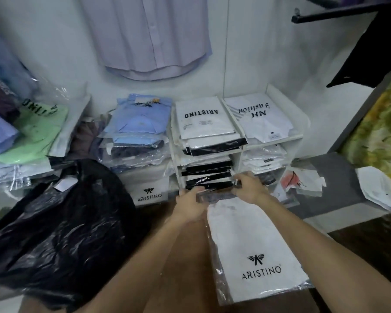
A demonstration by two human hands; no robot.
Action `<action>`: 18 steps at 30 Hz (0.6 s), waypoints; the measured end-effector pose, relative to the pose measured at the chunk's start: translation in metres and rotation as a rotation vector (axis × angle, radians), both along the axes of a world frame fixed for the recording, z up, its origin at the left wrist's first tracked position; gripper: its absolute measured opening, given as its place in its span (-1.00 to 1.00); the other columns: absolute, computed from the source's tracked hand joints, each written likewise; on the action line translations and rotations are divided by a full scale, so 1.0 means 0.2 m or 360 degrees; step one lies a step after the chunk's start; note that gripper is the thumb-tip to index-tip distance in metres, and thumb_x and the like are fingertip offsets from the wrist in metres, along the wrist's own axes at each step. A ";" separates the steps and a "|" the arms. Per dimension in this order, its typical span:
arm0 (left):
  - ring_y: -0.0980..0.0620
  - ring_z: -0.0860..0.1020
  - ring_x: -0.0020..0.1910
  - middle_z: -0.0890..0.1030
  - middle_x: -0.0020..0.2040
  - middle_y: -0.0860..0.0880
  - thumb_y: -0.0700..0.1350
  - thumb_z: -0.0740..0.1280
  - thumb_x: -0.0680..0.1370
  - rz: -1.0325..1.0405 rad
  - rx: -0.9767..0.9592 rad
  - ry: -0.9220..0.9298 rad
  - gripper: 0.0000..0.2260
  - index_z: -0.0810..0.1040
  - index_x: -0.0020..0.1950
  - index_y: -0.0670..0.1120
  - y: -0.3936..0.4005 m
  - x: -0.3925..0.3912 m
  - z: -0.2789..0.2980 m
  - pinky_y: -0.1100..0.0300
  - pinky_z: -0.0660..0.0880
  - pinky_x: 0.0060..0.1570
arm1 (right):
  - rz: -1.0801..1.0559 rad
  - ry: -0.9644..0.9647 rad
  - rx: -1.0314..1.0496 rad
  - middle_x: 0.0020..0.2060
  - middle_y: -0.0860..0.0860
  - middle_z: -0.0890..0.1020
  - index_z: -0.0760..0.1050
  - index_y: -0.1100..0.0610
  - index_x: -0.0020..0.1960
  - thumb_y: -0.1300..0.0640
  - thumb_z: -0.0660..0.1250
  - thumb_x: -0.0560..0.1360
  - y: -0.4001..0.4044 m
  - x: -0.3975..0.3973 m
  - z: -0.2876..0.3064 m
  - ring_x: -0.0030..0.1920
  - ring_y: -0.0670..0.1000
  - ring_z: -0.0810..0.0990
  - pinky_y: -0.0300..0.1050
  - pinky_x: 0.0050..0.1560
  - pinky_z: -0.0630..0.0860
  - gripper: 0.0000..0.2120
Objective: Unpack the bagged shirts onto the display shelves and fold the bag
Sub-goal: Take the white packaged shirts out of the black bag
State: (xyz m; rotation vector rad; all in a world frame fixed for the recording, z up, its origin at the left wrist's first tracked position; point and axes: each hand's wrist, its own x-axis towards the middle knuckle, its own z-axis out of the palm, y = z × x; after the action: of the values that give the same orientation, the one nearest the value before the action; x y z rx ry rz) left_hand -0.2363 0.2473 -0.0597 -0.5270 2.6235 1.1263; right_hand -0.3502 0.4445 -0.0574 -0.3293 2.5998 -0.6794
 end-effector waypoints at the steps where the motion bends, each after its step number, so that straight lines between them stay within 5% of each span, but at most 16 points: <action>1: -0.07 0.43 0.31 0.45 0.33 -0.13 -0.01 0.37 0.57 0.0027 -0.0036 0.0090 -0.54 0.44 0.47 0.09 -0.08 0.02 0.07 0.16 0.35 0.30 | 0.0108 0.0033 -0.0088 0.39 0.09 0.43 0.50 0.00 0.41 0.06 0.43 0.51 -0.12 0.00 0.08 0.41 0.15 0.43 -0.01 0.45 0.35 -0.53; 7: 0.03 0.57 0.17 0.59 0.22 0.01 -0.07 0.33 0.56 0.0347 -0.0235 0.0653 -0.72 0.59 0.27 0.02 -0.67 0.31 0.47 0.05 0.53 0.19 | 0.0689 0.0136 -0.0742 0.28 -0.03 0.58 0.50 0.06 0.39 0.14 0.41 0.57 -0.95 0.23 0.54 0.17 -0.07 0.57 -0.20 0.14 0.51 -0.61; 12: 0.02 0.58 0.04 0.61 0.06 -0.01 -0.22 0.27 0.57 0.0807 -0.0600 0.1032 -0.77 0.62 0.14 0.01 -1.11 0.69 0.70 0.09 0.51 0.08 | 0.1194 0.0295 -0.0929 0.21 -0.02 0.65 0.55 0.06 0.34 0.19 0.34 0.61 -1.51 0.52 0.75 0.20 -0.09 0.60 -0.19 0.25 0.51 -0.69; 18: -0.14 0.57 0.24 0.66 0.23 -0.11 -0.32 0.14 0.55 0.0821 -0.0570 0.0146 -0.60 0.64 0.25 -0.09 -1.42 1.05 0.70 0.18 0.43 0.10 | 0.1624 0.0302 -0.0299 0.22 0.05 0.66 0.60 0.14 0.22 0.04 0.20 0.67 -1.87 0.74 0.74 0.21 0.11 0.61 -0.01 0.22 0.49 -0.72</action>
State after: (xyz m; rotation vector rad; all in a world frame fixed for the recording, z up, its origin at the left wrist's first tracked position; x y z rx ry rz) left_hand -0.0269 -0.0358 0.0807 -1.3118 2.8691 0.8025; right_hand -0.2023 0.0700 0.0910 -1.6700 2.0861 -0.5007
